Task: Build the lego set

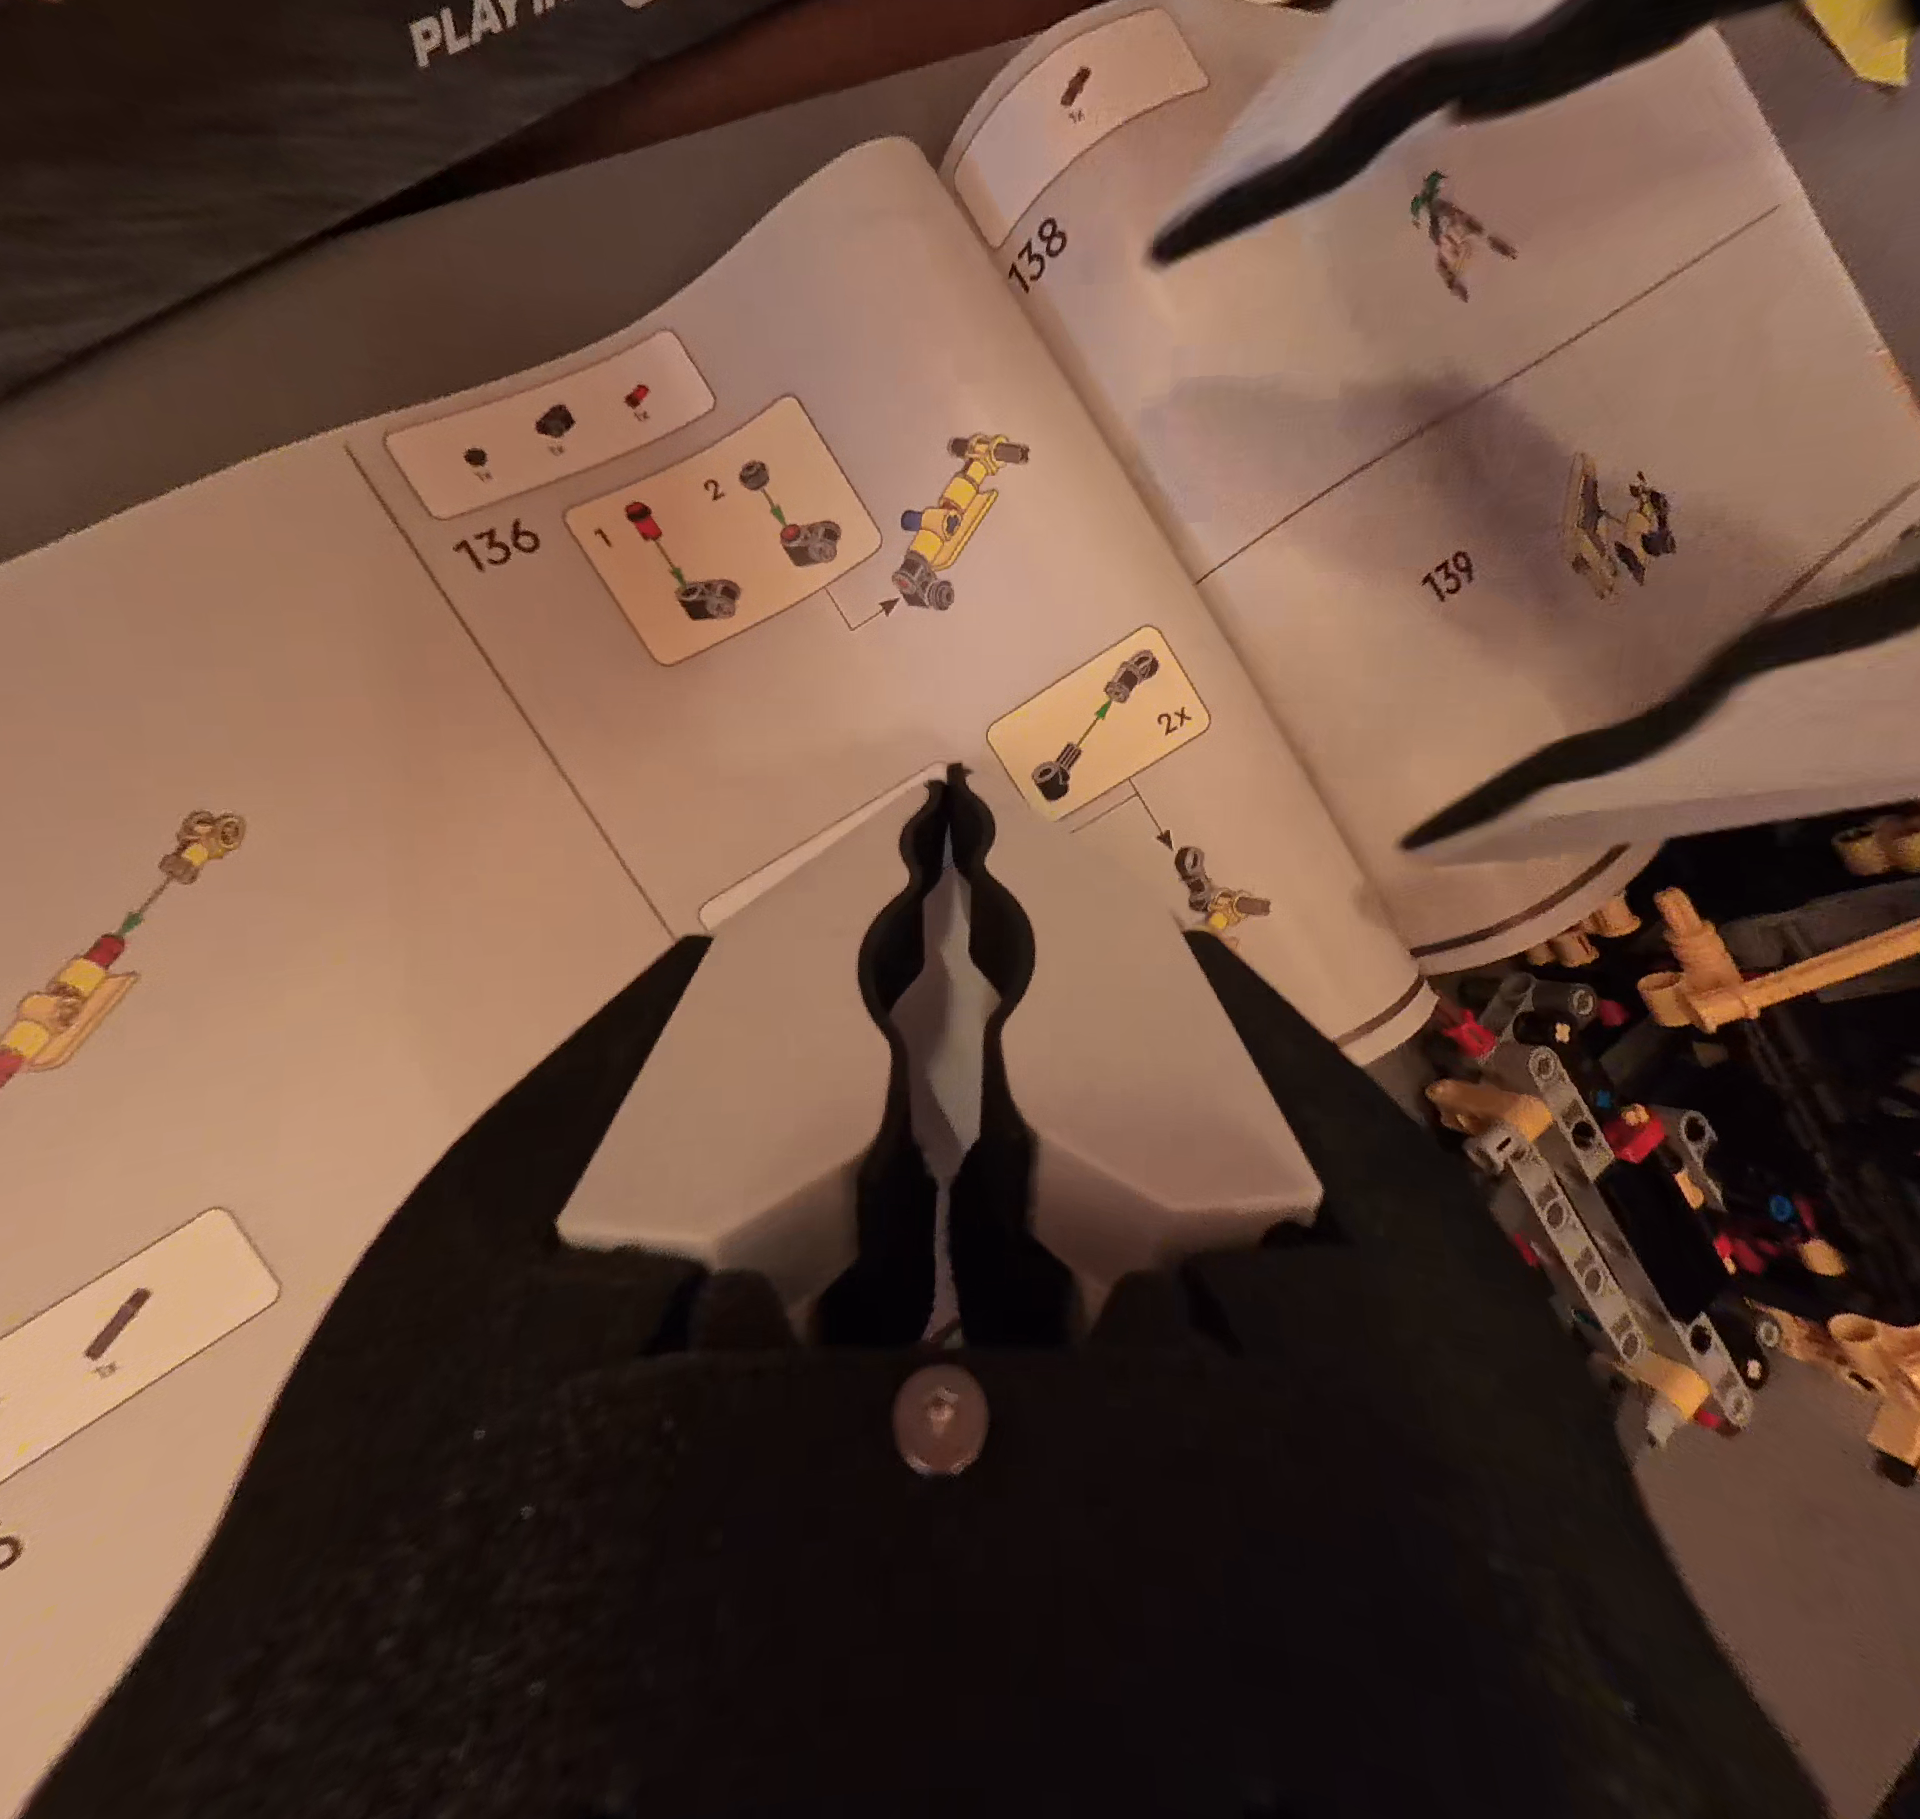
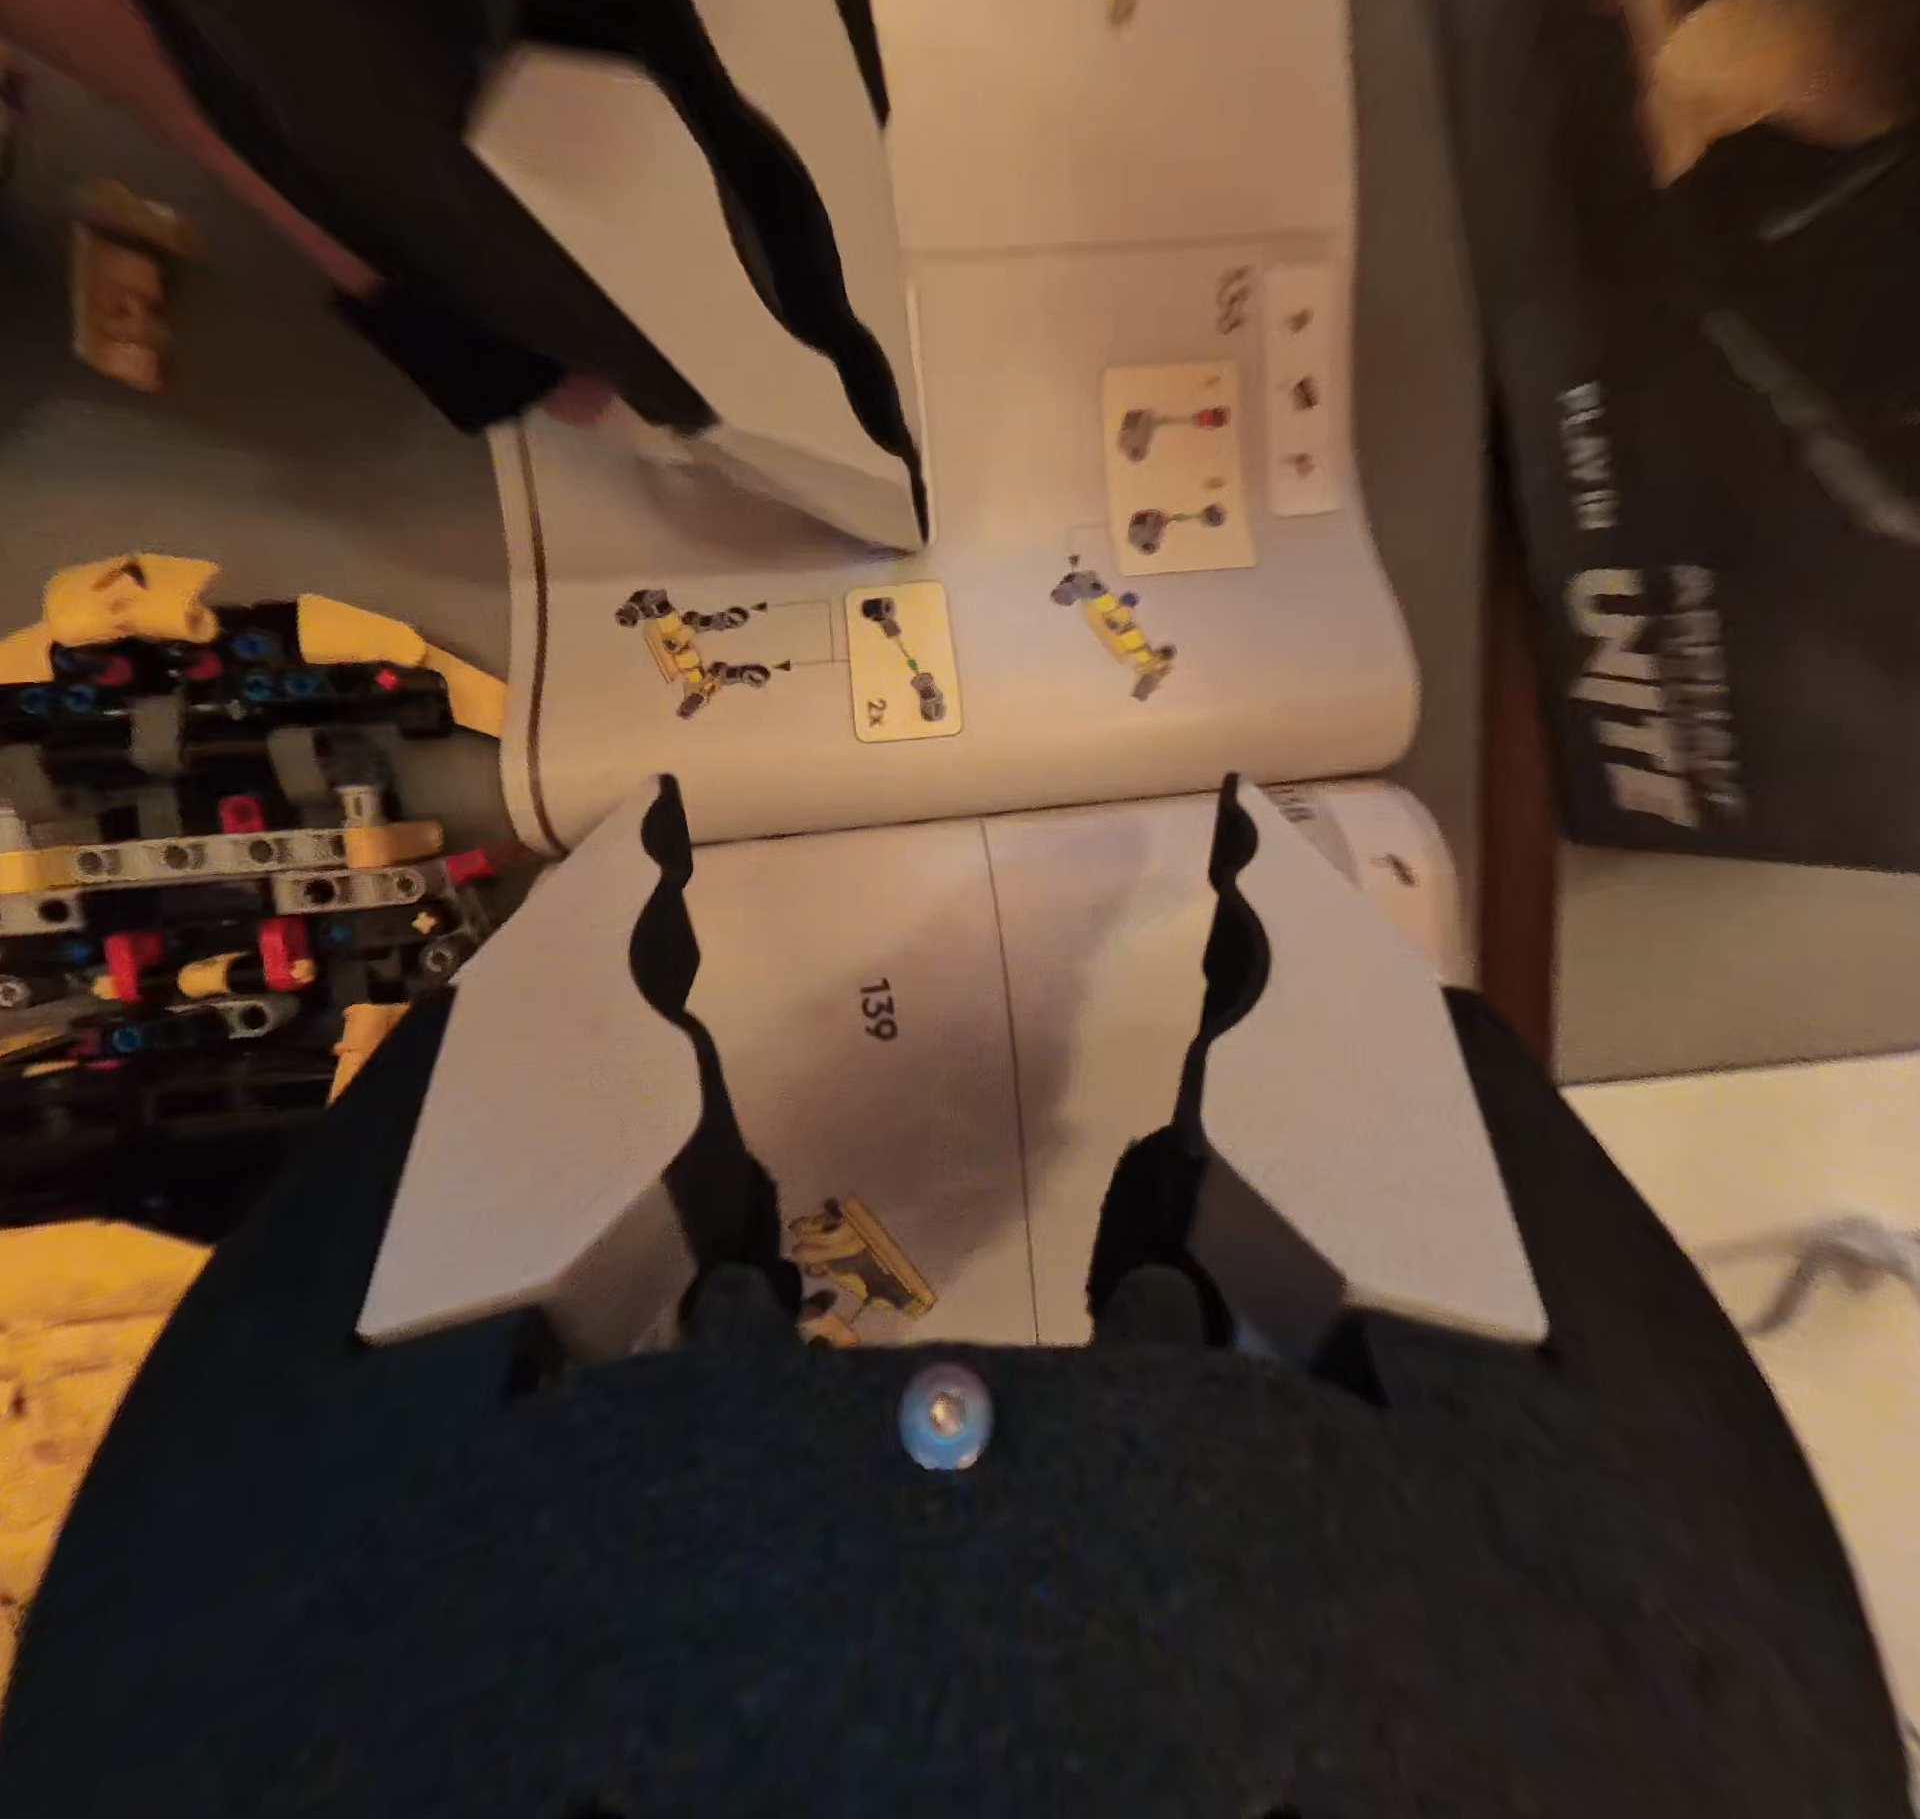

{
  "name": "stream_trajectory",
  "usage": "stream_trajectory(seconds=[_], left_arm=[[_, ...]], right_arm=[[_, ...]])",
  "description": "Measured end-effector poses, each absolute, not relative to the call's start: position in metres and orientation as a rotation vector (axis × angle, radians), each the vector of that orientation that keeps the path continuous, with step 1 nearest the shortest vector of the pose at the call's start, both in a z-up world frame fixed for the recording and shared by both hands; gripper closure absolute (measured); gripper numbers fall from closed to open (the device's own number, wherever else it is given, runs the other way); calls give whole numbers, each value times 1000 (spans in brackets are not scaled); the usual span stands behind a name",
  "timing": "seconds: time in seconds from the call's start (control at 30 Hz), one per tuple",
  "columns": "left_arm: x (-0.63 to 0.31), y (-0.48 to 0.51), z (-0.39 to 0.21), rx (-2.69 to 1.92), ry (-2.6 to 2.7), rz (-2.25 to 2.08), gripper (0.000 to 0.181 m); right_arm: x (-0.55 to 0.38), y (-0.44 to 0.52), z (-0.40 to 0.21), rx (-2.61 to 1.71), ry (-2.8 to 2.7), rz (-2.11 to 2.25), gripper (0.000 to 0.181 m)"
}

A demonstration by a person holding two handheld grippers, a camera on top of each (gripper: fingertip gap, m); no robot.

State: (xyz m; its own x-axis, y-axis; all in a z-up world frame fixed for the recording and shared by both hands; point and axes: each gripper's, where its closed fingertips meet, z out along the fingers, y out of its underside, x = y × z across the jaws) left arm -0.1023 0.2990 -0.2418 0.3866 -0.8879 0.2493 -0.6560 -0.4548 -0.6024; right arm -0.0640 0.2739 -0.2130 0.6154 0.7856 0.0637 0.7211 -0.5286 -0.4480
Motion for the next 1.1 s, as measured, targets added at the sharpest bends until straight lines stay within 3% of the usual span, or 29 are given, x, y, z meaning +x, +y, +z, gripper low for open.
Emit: stream_trajectory(seconds=[0.27, 0.3, 0.33, 0.37, 0.47, 0.57, 0.6, 0.67, 1.1], left_arm=[[-100, 288, -234, -2197, 1421, -877, 180], [-94, 288, -227, -2131, 1439, -872, 175], [-86, 285, -218, -2059, 1448, -892, 152], [-77, 279, -207, -2006, 1448, -958, 147], [-48, 264, -188, -1967, 1370, -1196, 147], [-34, 266, -207, -1990, 1425, -1049, 144], [-30, 266, -207, -1979, 1422, -1029, 146], [-28, 267, -213, -1993, 1425, -989, 180], [-37, 270, -233, -1991, 1435, -1010, 181]], right_arm=[[-43, 255, -253, -2552, -1320, 200, 81], [-43, 255, -253, -2540, -1316, 207, 81], [-43, 255, -253, -2533, -1312, 209, 81], [-44, 255, -253, -2527, -1313, 206, 82], [-44, 256, -253, -2512, -1302, 222, 81], [-44, 256, -253, -2485, -1287, 243, 81], [-45, 256, -253, -2474, -1281, 250, 81], [-45, 256, -253, -2459, -1271, 261, 81], [-45, 256, -253, -2400, -1205, 309, 81]])
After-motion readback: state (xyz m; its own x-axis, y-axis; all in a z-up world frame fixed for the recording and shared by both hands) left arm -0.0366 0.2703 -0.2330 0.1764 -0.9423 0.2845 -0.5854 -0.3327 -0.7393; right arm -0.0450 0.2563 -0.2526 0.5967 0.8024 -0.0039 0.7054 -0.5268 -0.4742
